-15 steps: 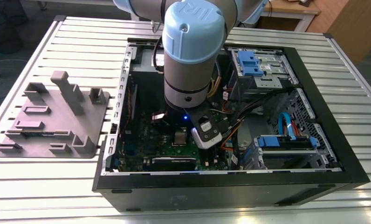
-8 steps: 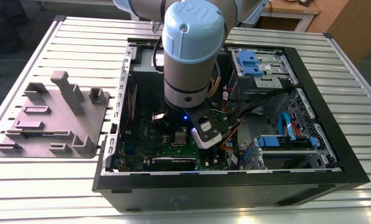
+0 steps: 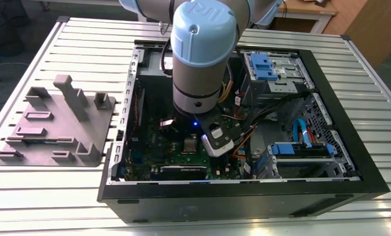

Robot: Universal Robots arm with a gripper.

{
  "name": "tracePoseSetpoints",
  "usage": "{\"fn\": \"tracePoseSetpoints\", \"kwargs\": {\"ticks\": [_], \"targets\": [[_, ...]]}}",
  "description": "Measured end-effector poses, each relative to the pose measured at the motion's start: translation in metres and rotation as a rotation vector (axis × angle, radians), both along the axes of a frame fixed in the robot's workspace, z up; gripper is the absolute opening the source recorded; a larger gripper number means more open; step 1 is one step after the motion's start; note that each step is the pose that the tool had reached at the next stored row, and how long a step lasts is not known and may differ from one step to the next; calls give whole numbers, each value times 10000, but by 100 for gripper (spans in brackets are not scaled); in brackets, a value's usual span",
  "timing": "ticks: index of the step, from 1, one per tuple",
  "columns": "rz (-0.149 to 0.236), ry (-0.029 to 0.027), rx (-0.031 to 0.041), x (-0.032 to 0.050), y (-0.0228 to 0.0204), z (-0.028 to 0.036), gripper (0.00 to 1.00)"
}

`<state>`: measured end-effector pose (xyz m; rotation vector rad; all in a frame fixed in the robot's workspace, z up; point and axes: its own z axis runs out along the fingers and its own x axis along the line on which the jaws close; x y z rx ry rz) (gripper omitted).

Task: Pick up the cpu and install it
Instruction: 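Place the cpu into insertion slot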

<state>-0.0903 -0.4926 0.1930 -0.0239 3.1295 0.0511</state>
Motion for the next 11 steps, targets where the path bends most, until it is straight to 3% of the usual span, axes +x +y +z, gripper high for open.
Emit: {"fn": "tracePoseSetpoints", "kwargs": {"ticks": [11], "targets": [[0,3,-7,0,-1,90,38]]}}
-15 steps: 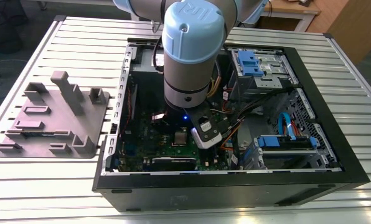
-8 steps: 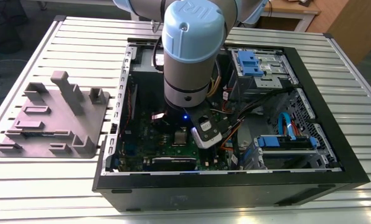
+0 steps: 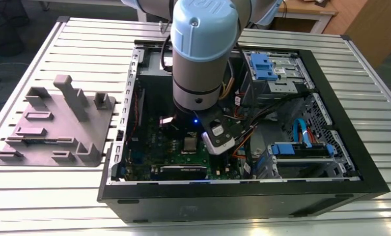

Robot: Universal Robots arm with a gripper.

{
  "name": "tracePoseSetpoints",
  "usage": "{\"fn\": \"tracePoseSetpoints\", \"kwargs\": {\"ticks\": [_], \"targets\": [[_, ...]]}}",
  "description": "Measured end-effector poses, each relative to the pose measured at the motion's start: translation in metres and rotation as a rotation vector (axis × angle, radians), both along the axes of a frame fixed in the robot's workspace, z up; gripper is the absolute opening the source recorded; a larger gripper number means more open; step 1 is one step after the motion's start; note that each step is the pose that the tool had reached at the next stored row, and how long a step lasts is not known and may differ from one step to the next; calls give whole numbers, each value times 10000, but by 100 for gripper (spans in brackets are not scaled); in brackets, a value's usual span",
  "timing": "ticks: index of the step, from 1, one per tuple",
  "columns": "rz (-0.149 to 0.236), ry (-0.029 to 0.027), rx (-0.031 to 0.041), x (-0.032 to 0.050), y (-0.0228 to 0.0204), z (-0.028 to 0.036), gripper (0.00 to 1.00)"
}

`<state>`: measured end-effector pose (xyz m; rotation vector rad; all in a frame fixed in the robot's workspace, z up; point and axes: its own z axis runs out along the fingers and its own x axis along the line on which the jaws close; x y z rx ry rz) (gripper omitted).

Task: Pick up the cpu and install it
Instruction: 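Place the cpu into insertion slot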

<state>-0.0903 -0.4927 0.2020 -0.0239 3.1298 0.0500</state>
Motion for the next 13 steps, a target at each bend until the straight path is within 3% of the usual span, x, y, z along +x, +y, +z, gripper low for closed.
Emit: {"fn": "tracePoseSetpoints", "kwargs": {"ticks": [13], "targets": [[0,0,1,4,1,18,38]]}}
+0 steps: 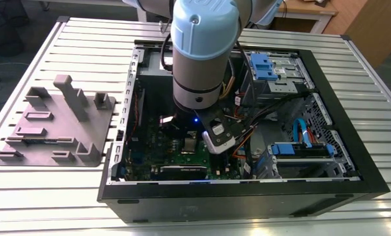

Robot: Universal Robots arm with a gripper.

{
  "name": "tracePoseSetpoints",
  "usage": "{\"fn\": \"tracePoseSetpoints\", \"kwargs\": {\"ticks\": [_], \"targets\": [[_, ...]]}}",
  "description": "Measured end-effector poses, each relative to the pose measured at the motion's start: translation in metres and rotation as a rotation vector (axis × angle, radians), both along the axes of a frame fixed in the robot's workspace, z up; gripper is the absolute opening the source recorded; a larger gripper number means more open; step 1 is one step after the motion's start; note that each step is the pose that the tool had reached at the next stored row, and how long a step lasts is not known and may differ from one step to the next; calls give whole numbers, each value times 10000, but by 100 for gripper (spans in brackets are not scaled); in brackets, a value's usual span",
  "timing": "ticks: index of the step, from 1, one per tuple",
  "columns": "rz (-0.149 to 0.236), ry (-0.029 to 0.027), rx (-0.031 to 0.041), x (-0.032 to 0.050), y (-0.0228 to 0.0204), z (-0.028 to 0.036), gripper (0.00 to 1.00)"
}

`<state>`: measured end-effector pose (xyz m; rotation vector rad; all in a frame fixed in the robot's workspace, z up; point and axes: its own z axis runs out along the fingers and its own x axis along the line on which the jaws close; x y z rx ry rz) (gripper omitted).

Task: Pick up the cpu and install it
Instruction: 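Place the cpu into insertion slot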

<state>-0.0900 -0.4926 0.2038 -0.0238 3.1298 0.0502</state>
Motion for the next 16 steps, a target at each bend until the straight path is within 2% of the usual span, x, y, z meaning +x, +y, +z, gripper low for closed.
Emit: {"fn": "tracePoseSetpoints", "kwargs": {"ticks": [5,11,16], "targets": [[0,8,0,13,1,-1,38],[-97,8,1,-18,1,-47,38],[-800,9,0,-19,1,-63,38]]}}
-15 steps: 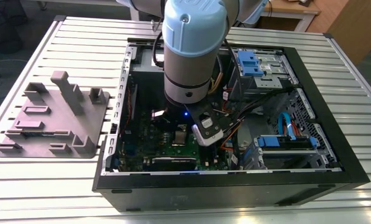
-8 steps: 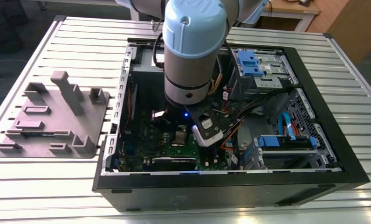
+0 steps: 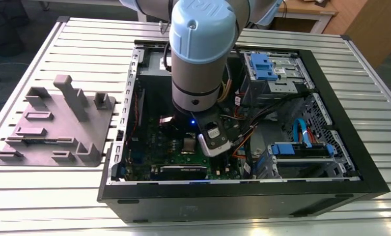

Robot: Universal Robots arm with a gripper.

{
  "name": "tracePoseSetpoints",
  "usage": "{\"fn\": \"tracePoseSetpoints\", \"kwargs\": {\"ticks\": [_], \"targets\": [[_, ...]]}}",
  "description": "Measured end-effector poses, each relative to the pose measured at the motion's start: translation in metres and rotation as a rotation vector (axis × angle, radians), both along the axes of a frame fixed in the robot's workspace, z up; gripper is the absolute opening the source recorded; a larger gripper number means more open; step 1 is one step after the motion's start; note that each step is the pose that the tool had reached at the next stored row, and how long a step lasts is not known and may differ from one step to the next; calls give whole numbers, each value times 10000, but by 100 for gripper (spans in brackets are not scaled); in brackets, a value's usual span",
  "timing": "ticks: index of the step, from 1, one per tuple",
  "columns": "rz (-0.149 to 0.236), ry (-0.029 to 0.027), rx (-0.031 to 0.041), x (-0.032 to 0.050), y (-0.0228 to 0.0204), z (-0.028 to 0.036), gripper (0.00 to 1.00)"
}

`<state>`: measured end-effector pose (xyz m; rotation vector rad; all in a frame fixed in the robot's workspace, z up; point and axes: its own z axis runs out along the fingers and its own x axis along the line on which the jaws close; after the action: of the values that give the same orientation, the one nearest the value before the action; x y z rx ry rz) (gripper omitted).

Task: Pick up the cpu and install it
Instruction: 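Place the cpu into insertion slot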

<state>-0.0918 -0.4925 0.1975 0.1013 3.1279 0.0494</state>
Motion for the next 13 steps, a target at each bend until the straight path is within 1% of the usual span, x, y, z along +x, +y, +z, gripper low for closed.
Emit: {"fn": "tracePoseSetpoints", "kwargs": {"ticks": [2,4,8,13], "targets": [[-165,0,-1,-1,0,-1,38],[-230,-1,3,-10,3,-2,38],[-297,-1,2,-31,6,-4,38],[-299,-1,1,-31,6,-4,38]]}}
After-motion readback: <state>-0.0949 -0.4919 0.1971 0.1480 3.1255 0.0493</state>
